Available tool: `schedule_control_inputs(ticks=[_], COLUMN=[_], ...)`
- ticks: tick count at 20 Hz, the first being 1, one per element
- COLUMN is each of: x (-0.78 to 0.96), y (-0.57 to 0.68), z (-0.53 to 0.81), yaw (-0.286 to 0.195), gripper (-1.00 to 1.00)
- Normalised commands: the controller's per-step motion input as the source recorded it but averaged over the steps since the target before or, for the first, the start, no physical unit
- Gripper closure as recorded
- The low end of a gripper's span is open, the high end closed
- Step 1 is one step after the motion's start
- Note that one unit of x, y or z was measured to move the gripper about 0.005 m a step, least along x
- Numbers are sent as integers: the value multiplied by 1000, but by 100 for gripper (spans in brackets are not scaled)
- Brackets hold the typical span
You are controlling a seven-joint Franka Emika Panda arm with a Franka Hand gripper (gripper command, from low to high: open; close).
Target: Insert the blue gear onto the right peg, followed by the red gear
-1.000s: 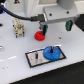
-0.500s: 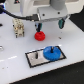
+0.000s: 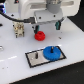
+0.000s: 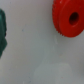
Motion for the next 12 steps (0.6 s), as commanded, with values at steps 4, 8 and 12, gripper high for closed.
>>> schedule_control_inputs(ticks=[4,8,12], x=[-132,-179,-104], y=[-255,-43,-25], z=[-146,-212,-207], yaw=[0,0,0], gripper=[-100,-100,-100])
